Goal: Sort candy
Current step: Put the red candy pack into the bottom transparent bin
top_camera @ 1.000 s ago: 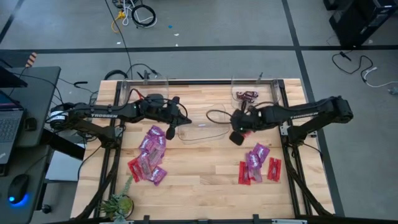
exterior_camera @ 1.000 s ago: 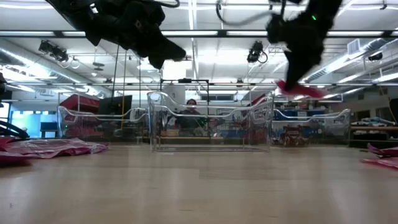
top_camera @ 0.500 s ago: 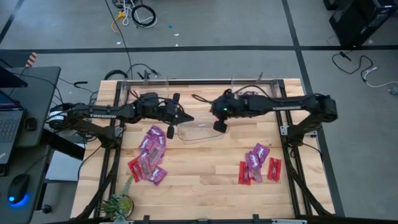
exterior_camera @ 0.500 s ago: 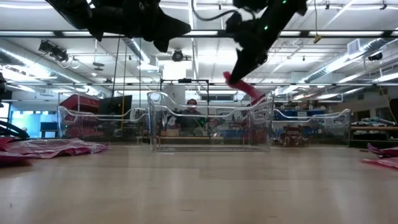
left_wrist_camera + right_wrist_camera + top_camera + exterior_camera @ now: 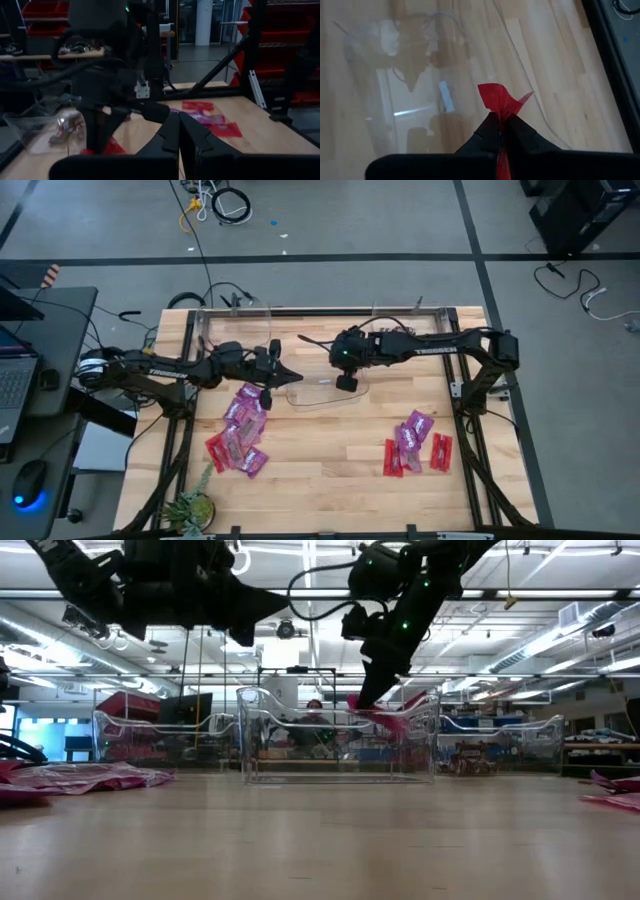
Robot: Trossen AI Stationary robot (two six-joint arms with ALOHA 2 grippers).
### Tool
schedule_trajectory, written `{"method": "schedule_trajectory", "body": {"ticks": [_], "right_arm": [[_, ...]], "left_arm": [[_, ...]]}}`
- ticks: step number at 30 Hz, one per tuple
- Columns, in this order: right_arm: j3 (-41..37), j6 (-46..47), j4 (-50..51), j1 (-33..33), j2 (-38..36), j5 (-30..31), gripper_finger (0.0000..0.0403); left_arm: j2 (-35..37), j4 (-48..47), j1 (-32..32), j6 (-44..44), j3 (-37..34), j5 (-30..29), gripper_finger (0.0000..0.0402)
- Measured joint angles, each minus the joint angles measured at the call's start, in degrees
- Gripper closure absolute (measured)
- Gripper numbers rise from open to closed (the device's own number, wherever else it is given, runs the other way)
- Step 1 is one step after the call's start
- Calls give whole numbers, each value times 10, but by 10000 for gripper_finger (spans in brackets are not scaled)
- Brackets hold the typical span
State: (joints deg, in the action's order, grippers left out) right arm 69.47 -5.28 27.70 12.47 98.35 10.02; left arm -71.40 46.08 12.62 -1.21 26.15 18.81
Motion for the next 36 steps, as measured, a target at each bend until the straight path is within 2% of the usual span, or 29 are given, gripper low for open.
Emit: {"method": "schedule_trajectory", "body": {"ticks": [6,12,19,23,26,30,34,36], "right_arm": [[0,-5,-6,5,10,-1,372],[0,-5,-5,3,7,-7,317],[0,-7,6,-14,1,-22,227],[0,1,22,-30,-28,-19,205],[-2,7,32,-49,-56,-13,225],[-25,13,11,-73,-75,-27,296],[-53,33,-15,-94,-75,-35,378],[-59,41,-24,-105,-75,-21,395]], "left_arm": [[0,8,0,2,-16,-1,400],[7,-5,0,1,-16,1,398],[58,-102,0,1,-16,3,397],[99,-170,0,3,-16,3,398],[127,-232,-7,26,-16,3,400],[152,-315,-41,47,-15,-4,400],[163,-441,-89,64,4,-58,401],[163,-521,-115,84,28,-92,401]]}}
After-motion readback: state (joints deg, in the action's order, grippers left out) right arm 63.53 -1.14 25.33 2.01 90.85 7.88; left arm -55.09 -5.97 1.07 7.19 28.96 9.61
